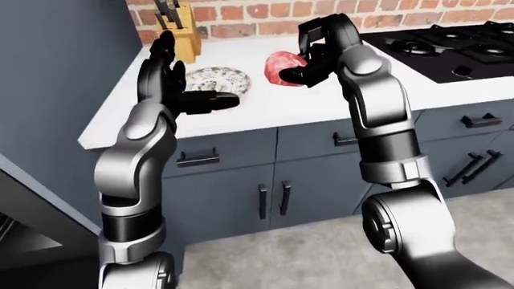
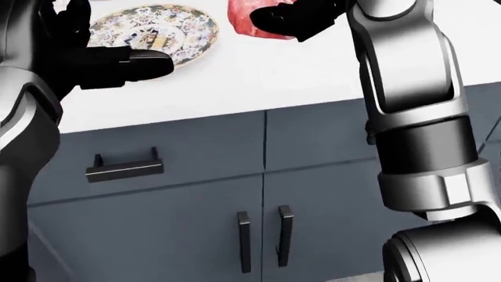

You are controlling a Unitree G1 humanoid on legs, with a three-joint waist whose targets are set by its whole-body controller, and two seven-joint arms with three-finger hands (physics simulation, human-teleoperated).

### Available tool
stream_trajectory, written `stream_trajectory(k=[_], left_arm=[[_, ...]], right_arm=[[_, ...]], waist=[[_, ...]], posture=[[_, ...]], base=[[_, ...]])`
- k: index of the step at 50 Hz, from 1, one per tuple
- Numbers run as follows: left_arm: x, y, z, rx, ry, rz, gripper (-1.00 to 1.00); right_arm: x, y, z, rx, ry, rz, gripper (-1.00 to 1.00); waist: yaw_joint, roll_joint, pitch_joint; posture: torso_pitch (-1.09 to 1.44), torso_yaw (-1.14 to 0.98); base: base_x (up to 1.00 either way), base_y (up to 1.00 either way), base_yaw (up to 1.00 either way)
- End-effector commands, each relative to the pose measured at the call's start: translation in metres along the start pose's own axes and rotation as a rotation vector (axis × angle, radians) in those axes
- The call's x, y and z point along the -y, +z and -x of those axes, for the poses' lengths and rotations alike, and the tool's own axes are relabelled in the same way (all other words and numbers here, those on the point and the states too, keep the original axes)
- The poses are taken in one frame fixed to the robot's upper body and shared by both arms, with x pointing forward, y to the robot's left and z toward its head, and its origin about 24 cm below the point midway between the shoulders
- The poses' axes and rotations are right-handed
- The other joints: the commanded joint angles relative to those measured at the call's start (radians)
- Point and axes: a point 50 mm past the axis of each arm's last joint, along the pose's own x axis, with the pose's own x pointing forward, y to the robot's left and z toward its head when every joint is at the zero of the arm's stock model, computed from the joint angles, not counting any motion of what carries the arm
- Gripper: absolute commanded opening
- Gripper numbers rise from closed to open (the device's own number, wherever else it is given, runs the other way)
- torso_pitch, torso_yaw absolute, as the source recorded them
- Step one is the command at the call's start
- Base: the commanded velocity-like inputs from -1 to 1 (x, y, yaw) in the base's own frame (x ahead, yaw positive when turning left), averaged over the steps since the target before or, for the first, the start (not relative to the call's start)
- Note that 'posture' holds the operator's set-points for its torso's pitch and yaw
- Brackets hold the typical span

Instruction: Place the steak on the rack of the oven.

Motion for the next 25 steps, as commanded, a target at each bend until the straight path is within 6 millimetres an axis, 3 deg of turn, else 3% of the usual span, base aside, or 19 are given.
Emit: stream_trajectory(k=[1, 5, 8, 9, 10, 13, 16, 18, 19, 20, 22, 25], left_arm=[[-0.0012, 0.0218, 0.0023, 0.105, 0.006, 0.003, 1.0], [-0.001, 0.0215, 0.0019, 0.104, 0.005, 0.002, 1.0], [-0.0009, 0.0213, 0.0015, 0.104, 0.005, 0.002, 1.0], [-0.0012, 0.0214, 0.001, 0.104, 0.005, 0.002, 1.0], [-0.0012, 0.0214, 0.0008, 0.104, 0.005, 0.002, 1.0], [-0.0013, 0.0217, 0.0008, 0.105, 0.005, 0.003, 1.0], [-0.0014, 0.0221, 0.0013, 0.105, 0.005, 0.003, 1.0], [-0.0009, 0.0218, 0.0013, 0.105, 0.005, 0.003, 1.0], [-0.001, 0.0217, 0.0014, 0.104, 0.004, 0.003, 1.0], [-0.001, 0.0217, 0.0015, 0.104, 0.004, 0.003, 1.0], [-0.0008, 0.0216, 0.0019, 0.104, 0.003, 0.003, 1.0], [-0.0007, 0.0218, 0.0023, 0.103, 0.002, 0.005, 1.0]], right_arm=[[0.0056, 0.0298, 0.0049, 0.126, -0.022, 0.003, -1.0], [0.0059, 0.0296, 0.0045, 0.126, -0.022, 0.001, -1.0], [0.0061, 0.0302, 0.0047, 0.126, -0.023, 0.001, -1.0], [0.0063, 0.0295, 0.0041, 0.127, -0.024, 0.0, -1.0], [0.0057, 0.0299, 0.0044, 0.127, -0.022, 0.001, -1.0], [0.0053, 0.0294, 0.0043, 0.126, -0.022, 0.0, -1.0], [0.0042, 0.028, 0.0041, 0.124, -0.019, 0.0, -1.0], [0.0045, 0.0278, 0.0038, 0.123, -0.018, 0.001, -1.0], [0.0049, 0.0279, 0.0038, 0.124, -0.02, 0.001, -1.0], [0.0052, 0.0282, 0.0039, 0.124, -0.02, 0.001, -1.0], [0.0059, 0.0294, 0.0043, 0.126, -0.021, 0.001, -1.0], [0.0062, 0.0302, 0.0045, 0.127, -0.021, 0.005, -1.0]], waist=[[0.004, -0.002, -0.027], [-0.004, 0.027, -0.015], [-0.01, 0.061, -0.008], [-0.005, 0.04, -0.013], [-0.016, 0.061, -0.017], [-0.014, 0.071, -0.033], [-0.006, 0.041, -0.011], [-0.002, 0.006, -0.01], [0.0, -0.029, -0.02], [-0.002, -0.089, -0.038], [-0.003, -0.05, -0.021], [-0.005, -0.016, -0.022]], posture=[[0.0, 0.0], [0.0, 0.0], [0.0, 0.0], [0.0, 0.0], [0.0, 0.0], [0.0, 0.0], [0.0, 0.0], [0.0, 0.0], [0.0, 0.0], [0.0, 0.0], [0.0, 0.0], [0.0, 0.0]], base=[[0.0, -0.5, 0.0], [0.0, -0.5, 0.0], [0.0, -0.51, 0.0], [0.0, -0.51, 0.0], [0.0, -0.51, 0.0], [0.0, -0.51, 0.0], [0.0, -0.54, 0.0], [0.0, -0.56, 0.0], [0.0, -0.55, 0.0], [0.0, -0.55, 0.0], [0.0, -0.55, 0.0], [0.0, -0.52, 0.0]])
